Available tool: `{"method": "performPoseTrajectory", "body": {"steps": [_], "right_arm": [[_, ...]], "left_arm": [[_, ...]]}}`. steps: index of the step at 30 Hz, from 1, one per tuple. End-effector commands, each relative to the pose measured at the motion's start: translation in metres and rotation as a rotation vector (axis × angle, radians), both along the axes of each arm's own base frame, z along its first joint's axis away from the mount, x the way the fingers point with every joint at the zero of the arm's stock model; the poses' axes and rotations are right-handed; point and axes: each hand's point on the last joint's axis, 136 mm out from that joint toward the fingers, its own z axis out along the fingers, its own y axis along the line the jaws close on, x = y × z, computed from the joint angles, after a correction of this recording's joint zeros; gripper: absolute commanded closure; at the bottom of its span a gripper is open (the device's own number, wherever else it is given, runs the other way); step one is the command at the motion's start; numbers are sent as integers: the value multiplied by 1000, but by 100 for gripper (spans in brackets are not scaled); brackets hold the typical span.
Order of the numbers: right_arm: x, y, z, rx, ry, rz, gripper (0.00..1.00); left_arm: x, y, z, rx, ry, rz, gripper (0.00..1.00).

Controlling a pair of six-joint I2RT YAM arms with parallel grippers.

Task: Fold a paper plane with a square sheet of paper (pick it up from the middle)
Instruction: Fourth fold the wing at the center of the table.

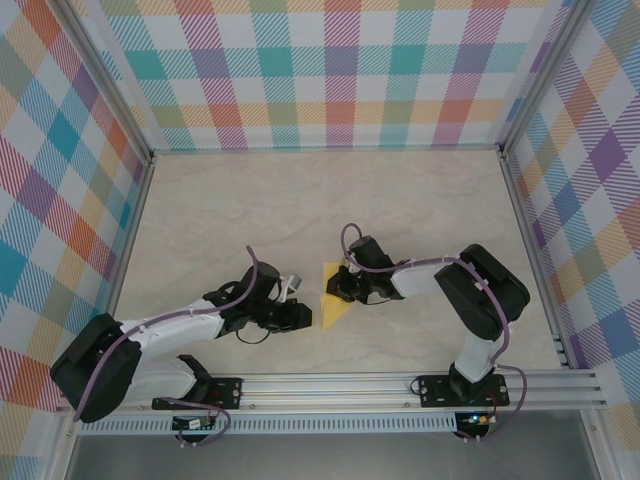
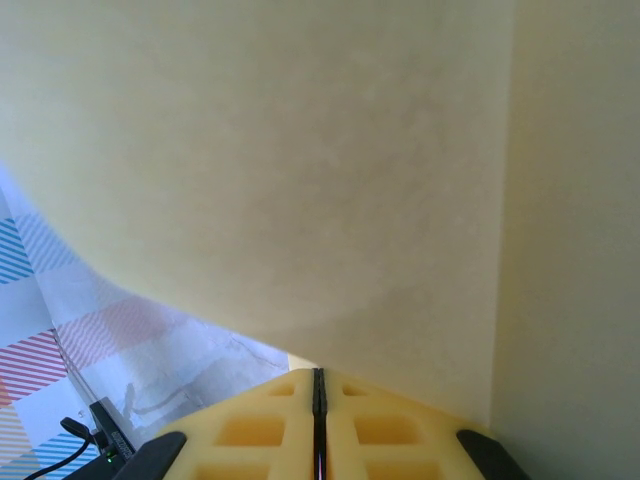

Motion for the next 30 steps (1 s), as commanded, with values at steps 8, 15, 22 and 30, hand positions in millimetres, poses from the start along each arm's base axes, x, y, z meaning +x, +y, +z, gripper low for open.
{"method": "performPoseTrajectory", "body": {"steps": [8,15,22,30], "right_arm": [[-33,-49,-56,-248,138,-29,90],[-33,-48,-58,-242,145,-27,90],[-34,-49,-59,-244,146,-28,90],[-34,-48,-62,-246,153,-29,90]], "left_arm": [[39,-37,23,-147,5,99,77],[56,-54,8,-191,41,130,79],[60,-63,-6,-179,73,122,79],[44,-57,-42,-86,153,96,79]]}}
